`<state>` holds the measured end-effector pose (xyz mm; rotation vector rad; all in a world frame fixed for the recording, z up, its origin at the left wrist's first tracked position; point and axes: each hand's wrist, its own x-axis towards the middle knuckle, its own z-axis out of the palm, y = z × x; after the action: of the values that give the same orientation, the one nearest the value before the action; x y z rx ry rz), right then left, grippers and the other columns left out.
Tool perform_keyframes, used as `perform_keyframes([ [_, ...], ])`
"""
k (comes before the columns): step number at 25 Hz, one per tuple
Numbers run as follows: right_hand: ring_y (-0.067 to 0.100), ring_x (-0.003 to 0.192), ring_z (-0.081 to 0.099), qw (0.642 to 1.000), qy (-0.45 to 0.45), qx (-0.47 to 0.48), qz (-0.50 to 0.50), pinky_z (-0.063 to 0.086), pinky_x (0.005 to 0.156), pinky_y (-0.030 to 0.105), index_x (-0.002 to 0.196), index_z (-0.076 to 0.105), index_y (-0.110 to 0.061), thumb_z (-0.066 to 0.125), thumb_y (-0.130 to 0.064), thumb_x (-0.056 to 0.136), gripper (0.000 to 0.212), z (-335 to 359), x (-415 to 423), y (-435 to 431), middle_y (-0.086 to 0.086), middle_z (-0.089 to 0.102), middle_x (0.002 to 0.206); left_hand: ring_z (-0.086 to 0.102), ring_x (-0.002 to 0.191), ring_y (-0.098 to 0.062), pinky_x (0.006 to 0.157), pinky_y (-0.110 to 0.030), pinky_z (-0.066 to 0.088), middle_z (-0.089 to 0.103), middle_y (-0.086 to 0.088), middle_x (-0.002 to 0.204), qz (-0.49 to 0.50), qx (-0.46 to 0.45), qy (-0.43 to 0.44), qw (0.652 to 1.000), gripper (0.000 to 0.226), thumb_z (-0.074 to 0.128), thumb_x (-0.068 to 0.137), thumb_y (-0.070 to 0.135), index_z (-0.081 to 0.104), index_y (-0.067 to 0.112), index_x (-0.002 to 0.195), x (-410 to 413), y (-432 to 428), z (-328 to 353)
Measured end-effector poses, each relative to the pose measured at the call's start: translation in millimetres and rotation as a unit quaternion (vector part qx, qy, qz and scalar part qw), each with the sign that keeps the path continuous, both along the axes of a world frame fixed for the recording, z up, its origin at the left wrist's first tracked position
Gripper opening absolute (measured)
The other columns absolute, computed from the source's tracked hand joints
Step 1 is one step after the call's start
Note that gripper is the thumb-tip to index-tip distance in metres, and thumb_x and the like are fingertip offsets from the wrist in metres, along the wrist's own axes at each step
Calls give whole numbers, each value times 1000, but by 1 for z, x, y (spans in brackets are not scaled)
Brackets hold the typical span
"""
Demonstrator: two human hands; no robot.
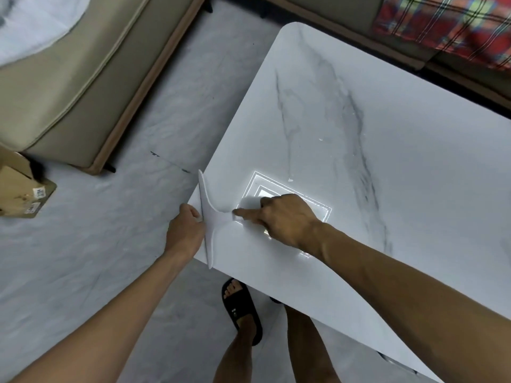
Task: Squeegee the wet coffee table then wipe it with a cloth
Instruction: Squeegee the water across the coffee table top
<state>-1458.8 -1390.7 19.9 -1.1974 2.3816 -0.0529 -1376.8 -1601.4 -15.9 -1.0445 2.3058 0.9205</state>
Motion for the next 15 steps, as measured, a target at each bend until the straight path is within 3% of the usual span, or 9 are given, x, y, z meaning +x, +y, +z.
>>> perform_keyframes([
  [3,25,84,63,999,0,8,-46,30,56,29,137,29,-60,37,-35,99,46,-7,-25,26,-2,58,91,48,65,-11,51,-27,34,49,2,79,-22,22,-18,999,16,52,85,9,42,17,96,-12,6,-5],
  [8,21,78,62,986,2,34,-163,39,56,29,137,26,-62,37,-38,99,47,5,-53,146,-8,54,85,50,65,-15,49,-27,33,52,0,80,-52,56,-70,995,19,52,84,14,43,19,100,-40,37,-3],
  [12,18,64,57,974,45,73,-210,31,49,27,137,30,-59,32,-41,99,42,26,-69,220,-11,38,67,51,67,-15,50,-27,34,54,-2,81,-53,67,-75,994,20,53,85,14,44,17,103,-77,69,2],
  [15,22,63,61,977,27,30,-211,35,48,27,135,36,-58,26,-46,96,41,35,-86,211,-10,48,68,50,66,-15,50,-26,35,54,-3,82,-46,61,-70,995,19,51,86,11,44,15,104,-103,85,7],
])
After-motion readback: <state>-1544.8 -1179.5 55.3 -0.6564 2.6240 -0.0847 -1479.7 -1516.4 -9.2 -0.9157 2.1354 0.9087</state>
